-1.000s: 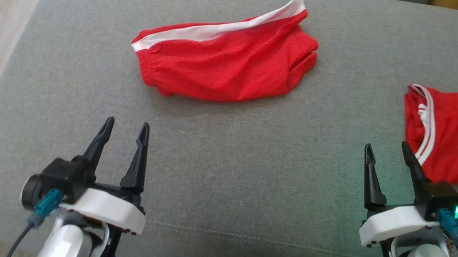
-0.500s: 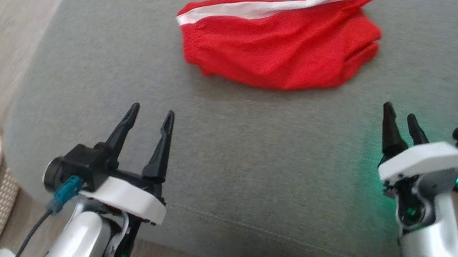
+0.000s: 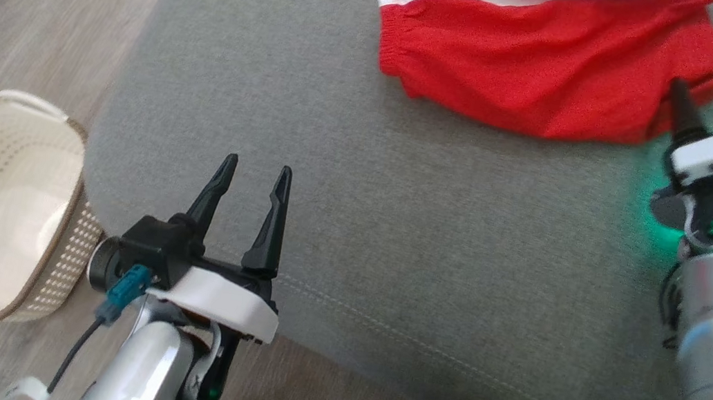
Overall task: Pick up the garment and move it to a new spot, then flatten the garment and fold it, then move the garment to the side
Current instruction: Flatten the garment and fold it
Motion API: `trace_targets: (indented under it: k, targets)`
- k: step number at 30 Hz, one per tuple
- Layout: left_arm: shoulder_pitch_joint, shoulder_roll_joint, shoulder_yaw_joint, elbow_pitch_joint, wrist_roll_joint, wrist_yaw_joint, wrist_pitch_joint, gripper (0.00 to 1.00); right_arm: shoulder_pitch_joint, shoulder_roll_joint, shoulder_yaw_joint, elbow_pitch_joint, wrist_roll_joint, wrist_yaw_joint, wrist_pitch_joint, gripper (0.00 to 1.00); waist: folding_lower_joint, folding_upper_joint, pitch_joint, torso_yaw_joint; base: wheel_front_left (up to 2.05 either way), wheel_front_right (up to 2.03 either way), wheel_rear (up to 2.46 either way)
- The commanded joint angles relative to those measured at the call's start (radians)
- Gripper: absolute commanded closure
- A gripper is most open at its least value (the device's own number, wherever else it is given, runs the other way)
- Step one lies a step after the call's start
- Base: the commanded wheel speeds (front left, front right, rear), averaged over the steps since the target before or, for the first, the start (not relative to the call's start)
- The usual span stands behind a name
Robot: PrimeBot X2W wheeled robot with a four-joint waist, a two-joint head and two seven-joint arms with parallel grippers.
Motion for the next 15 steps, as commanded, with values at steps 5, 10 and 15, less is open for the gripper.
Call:
trace_targets:
  k: [5,10,15]
  targets:
    - [-0.037,0.005,0.015,-0.034,-0.017,0.012,-0.005,0.0,-0.06,0.009,-0.026,0.09,0.007,0.001,-0.007,0.0,0.0,0.0,0.024,0.039,0.0,0.0,0.0]
    - [-0.039,0.005,0.002,-0.041,-0.024,0.02,-0.005,0.0,-0.11,-0.01,-0.022,0.182,-0.036,0.001,-0.014,0.0,0.0,0.0,0.031,0.052,0.0,0.0,0.0]
    - [-0.043,0.005,-0.003,-0.044,-0.029,0.025,-0.005,0.0,-0.158,-0.017,-0.012,0.251,-0.072,0.001,-0.024,0.5,0.0,0.0,0.03,0.052,0.0,0.0,0.0]
